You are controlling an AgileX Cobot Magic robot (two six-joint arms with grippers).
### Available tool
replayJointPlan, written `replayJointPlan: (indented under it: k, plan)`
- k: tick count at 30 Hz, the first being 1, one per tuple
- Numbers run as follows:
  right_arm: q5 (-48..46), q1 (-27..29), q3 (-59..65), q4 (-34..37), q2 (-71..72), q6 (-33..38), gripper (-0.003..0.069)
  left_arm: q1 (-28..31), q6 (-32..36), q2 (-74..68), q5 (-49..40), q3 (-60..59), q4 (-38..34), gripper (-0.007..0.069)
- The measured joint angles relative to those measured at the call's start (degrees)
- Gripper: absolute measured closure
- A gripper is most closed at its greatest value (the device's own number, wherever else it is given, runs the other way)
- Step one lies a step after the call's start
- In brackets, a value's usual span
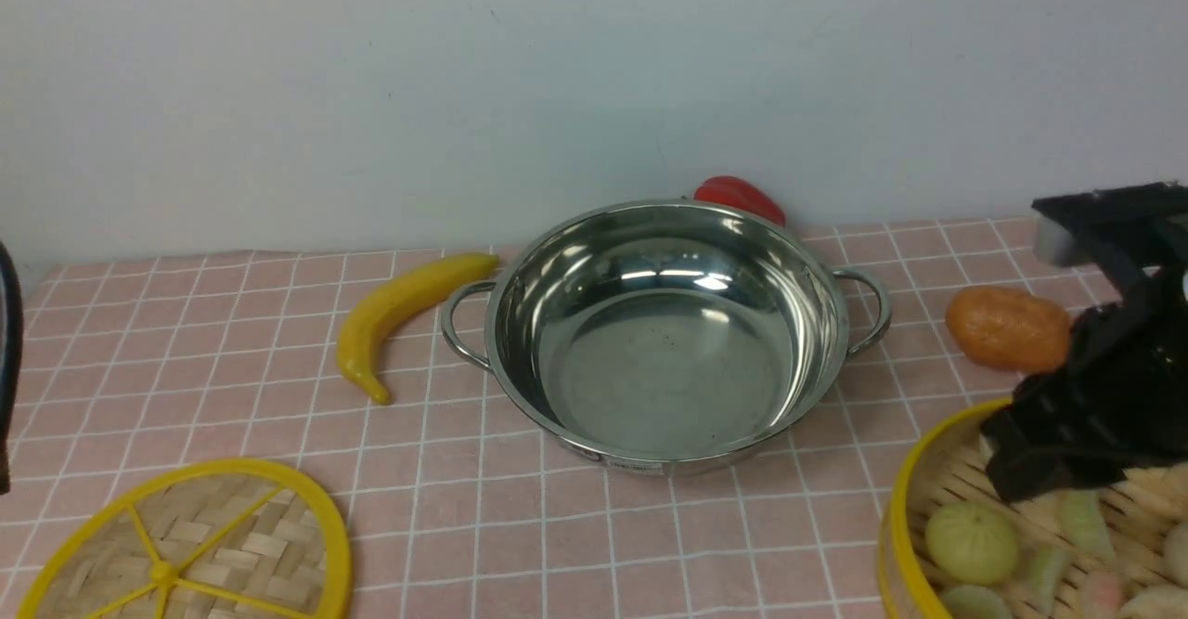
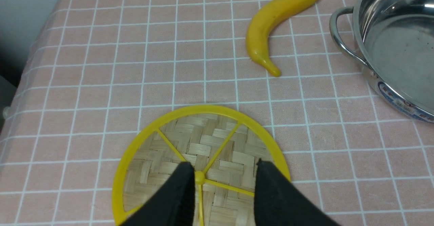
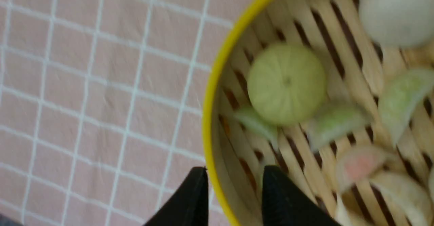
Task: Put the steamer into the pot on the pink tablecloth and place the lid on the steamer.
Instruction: 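Reach for and grasp the rim of the bamboo steamer holding the buns with the right gripper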
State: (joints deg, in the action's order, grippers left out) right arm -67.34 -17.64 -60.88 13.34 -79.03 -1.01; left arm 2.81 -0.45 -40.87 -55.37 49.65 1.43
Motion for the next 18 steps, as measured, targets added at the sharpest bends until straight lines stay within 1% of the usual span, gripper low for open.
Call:
replayJointPlan:
  k: [1, 2, 4, 9, 12, 18]
  plan:
    - [0.38, -1.21, -2.10, -0.38, -2.25, 0.00, 0.0416, 0.00, 0.00, 0.00, 0.00, -0.02, 0.00, 0.0382]
    - [0.38, -1.21, -2.29, -0.45, -2.25, 0.00, 0.0416, 0.00, 0.00, 0.00, 0.00, -0.02, 0.00, 0.0382]
    - [0.67, -4.66, -4.62, -2.19, -5.51, -0.52, 0.0416, 0.00, 0.00, 0.00, 0.00, -0.02, -0.06, 0.0382]
    - [0.65, -10.25, -6.82, -8.20, -10.38, -6.79, 0.0416, 0.00, 0.00, 0.00, 0.00, -0.02, -0.06, 0.0382]
    - [-1.45, -13.10, -6.88, -11.58, -13.18, -9.23, 0.0416, 0.00, 0.00, 0.00, 0.00, -0.02, -0.06, 0.0382]
    - [-2.12, -16.05, -6.88, -13.34, -14.06, -11.11, 0.0416, 0.00, 0.00, 0.00, 0.00, -0.02, -0.06, 0.0382]
